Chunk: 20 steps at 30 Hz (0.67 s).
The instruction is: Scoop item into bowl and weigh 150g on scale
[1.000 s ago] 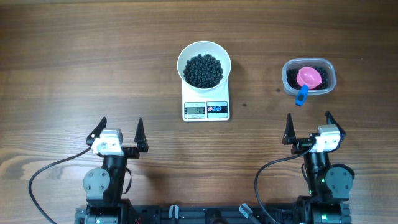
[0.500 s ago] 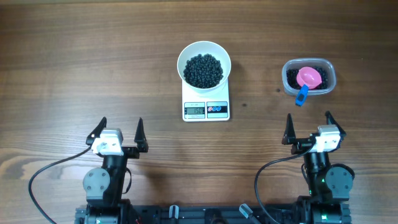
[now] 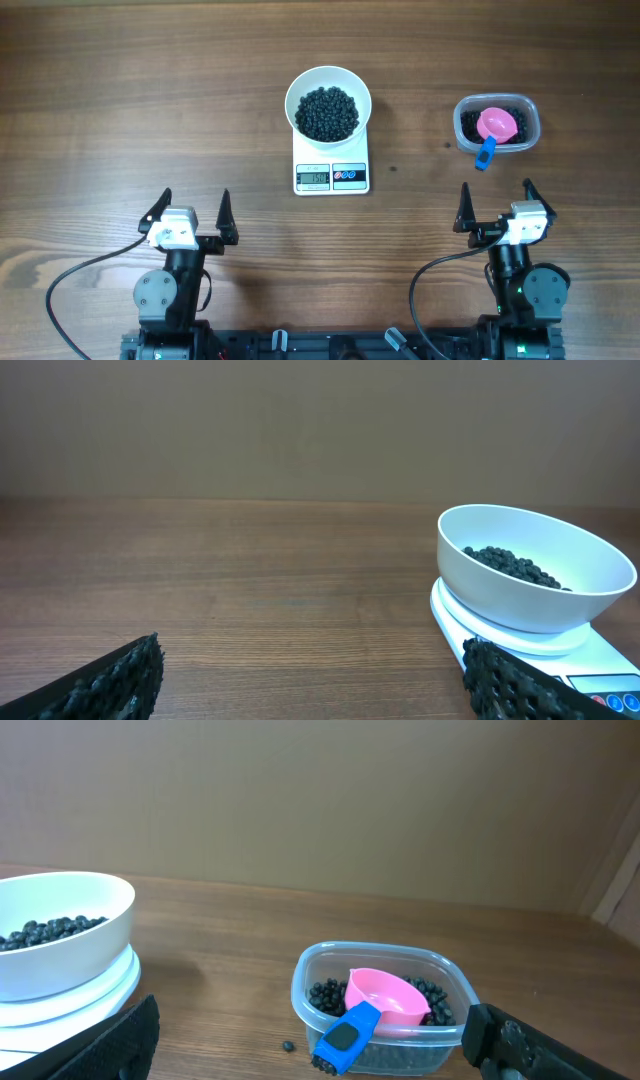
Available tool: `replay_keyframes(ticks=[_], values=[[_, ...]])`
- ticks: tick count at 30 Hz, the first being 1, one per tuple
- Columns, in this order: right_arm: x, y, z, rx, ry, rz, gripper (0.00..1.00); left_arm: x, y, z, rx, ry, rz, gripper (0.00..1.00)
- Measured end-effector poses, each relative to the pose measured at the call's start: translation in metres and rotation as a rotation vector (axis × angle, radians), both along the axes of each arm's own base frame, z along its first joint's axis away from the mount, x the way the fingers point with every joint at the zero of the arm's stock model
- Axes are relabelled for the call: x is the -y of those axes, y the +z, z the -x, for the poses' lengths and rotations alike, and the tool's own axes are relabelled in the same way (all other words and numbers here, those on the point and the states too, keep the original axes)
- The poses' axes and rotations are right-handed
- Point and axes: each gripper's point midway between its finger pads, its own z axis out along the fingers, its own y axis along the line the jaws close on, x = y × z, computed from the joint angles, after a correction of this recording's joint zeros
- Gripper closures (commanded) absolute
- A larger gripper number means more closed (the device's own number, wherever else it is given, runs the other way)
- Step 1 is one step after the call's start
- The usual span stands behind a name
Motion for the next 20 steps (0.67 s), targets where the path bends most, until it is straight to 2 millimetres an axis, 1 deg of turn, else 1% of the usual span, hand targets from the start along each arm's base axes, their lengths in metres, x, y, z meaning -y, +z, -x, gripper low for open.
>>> replay_keyframes(ticks=[20], values=[[0.0000, 0.0000, 0.0000, 0.000, 0.000, 0.000, 0.00, -0.0001, -0.0001, 0.0000, 0.000, 0.000, 0.000, 0.00]])
